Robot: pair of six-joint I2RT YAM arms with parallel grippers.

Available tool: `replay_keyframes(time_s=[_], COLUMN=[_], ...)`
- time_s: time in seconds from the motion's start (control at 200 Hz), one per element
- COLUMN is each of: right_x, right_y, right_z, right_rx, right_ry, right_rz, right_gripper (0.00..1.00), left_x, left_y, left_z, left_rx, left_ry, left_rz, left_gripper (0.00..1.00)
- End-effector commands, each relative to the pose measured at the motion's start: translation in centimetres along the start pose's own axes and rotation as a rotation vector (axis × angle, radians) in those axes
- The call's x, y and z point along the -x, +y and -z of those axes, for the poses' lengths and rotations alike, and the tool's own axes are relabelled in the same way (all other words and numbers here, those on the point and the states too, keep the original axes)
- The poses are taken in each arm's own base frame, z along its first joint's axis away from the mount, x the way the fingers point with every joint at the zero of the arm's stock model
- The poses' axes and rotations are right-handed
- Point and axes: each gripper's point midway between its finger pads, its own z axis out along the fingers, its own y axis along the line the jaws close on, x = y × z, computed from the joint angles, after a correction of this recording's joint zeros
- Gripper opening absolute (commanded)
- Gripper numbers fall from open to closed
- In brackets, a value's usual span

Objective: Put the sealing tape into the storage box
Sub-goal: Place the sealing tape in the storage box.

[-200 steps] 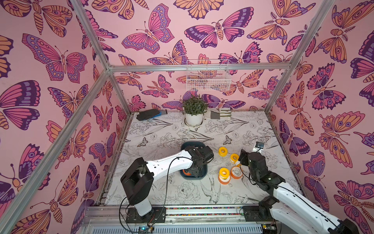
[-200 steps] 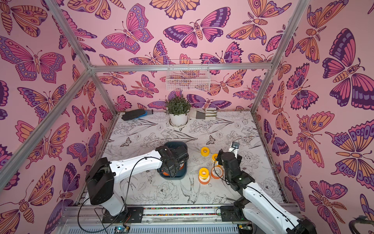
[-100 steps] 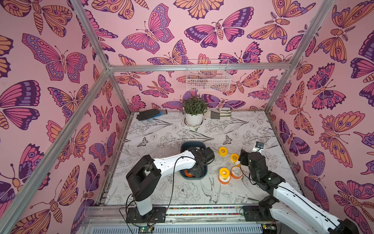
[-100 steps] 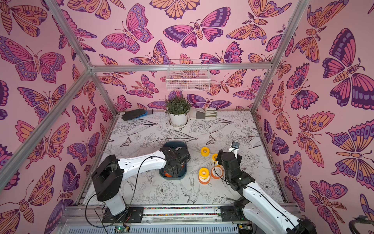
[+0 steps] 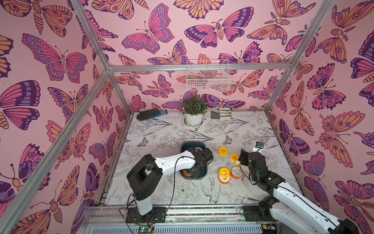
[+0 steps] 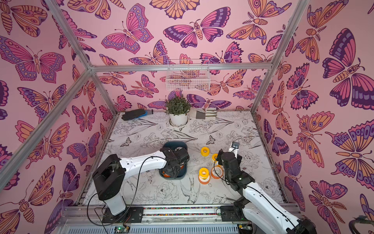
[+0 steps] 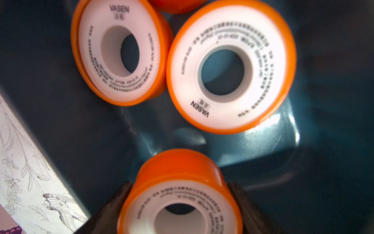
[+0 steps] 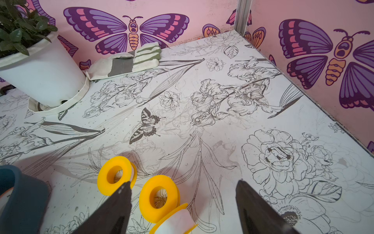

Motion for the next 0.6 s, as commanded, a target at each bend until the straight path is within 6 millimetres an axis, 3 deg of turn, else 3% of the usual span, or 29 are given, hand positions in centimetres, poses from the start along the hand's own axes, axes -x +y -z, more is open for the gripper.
replay_keyframes(time_s=[0.0, 0.365, 0.591], right_x=[0.9, 0.9, 0.8], right_y=[0.1, 0.2, 0.2], right_z=[0.1, 0.1, 0.0], right_rx=[-0.001, 0.000, -0.001], right_ry=[-0.017, -0.016, -0.014], right_rz=[-0.012, -0.011, -0.009], right_gripper=[0.84, 0.85, 0.85], left_x=[-0.5, 0.3, 0.6], left_y=[0.4, 0.2, 0.2], left_z=[-1.3, -1.6, -1.4], left_rx=[0.026, 0.025, 0.026], left_ry=[0.031, 0.024, 0.015], left_rz=[0.010, 0.012, 0.009], left_gripper=[0.68, 0.77, 0.88])
